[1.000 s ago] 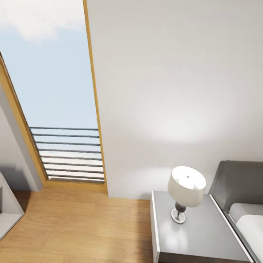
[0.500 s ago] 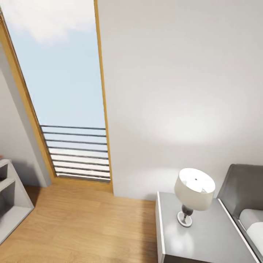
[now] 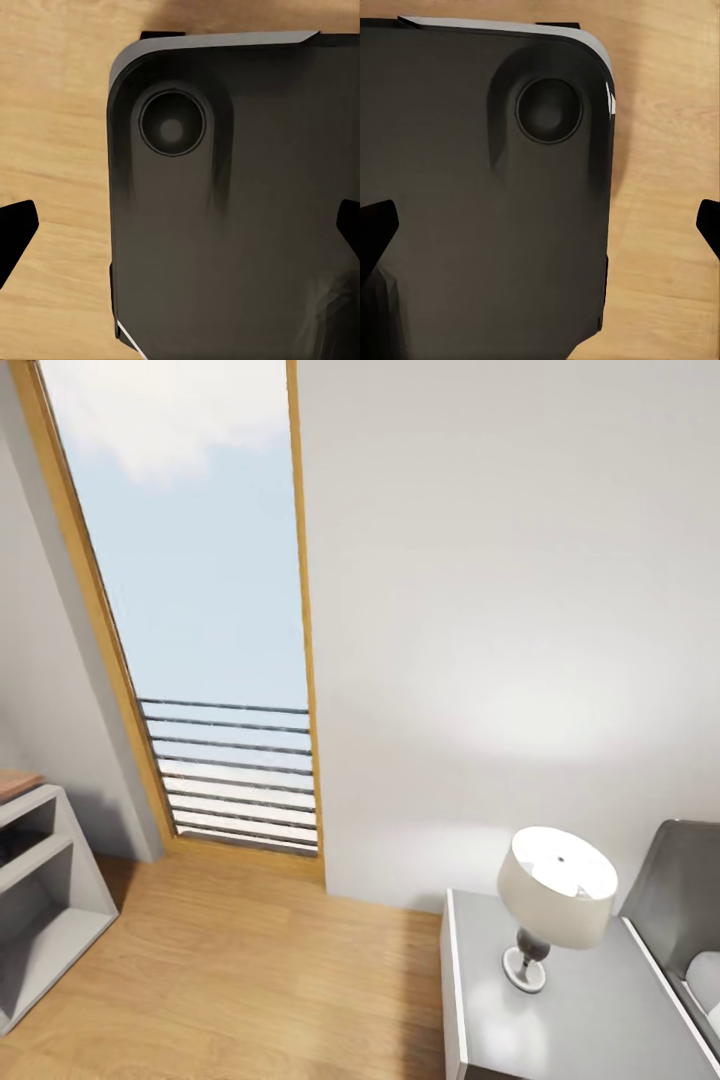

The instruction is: Attach the digital camera to the camera tripod in the bedroom.

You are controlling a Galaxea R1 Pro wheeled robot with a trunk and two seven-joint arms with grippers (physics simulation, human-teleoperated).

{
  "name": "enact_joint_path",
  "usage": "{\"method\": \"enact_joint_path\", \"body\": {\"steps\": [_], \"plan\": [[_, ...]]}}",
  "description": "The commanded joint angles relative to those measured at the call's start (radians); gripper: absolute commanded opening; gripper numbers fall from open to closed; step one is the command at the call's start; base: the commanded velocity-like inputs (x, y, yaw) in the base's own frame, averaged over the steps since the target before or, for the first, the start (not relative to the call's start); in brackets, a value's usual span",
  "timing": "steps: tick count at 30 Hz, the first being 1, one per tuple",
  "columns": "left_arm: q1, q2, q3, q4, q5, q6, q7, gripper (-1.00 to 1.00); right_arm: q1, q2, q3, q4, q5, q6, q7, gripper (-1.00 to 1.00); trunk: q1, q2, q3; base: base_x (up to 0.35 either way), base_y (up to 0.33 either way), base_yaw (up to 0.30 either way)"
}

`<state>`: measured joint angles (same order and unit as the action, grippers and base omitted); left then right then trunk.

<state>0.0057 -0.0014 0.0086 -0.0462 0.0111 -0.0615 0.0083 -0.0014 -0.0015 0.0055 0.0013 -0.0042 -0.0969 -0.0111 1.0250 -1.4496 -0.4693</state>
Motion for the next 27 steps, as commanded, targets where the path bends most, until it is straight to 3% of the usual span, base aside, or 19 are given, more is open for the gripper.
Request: {"method": "enact_joint_path", "body": {"steps": [1, 27], "plan": [[0.0, 0.0, 0.001, -0.001, 0.001, -0.001, 0.001, 1.0, 0.0, 0.0, 0.001, 0.0, 0.0, -0.003, -0.001, 1.0, 0.0, 0.0, -0.001, 0.0, 0.0, 0.139], [0.0, 0.0, 0.001, -0.001, 0.001, -0.002, 0.001, 1.0, 0.0, 0.0, 0.001, 0.0, 0.0, -0.003, -0.001, 1.0, 0.0, 0.0, -0.001, 0.0, 0.0, 0.139]]}}
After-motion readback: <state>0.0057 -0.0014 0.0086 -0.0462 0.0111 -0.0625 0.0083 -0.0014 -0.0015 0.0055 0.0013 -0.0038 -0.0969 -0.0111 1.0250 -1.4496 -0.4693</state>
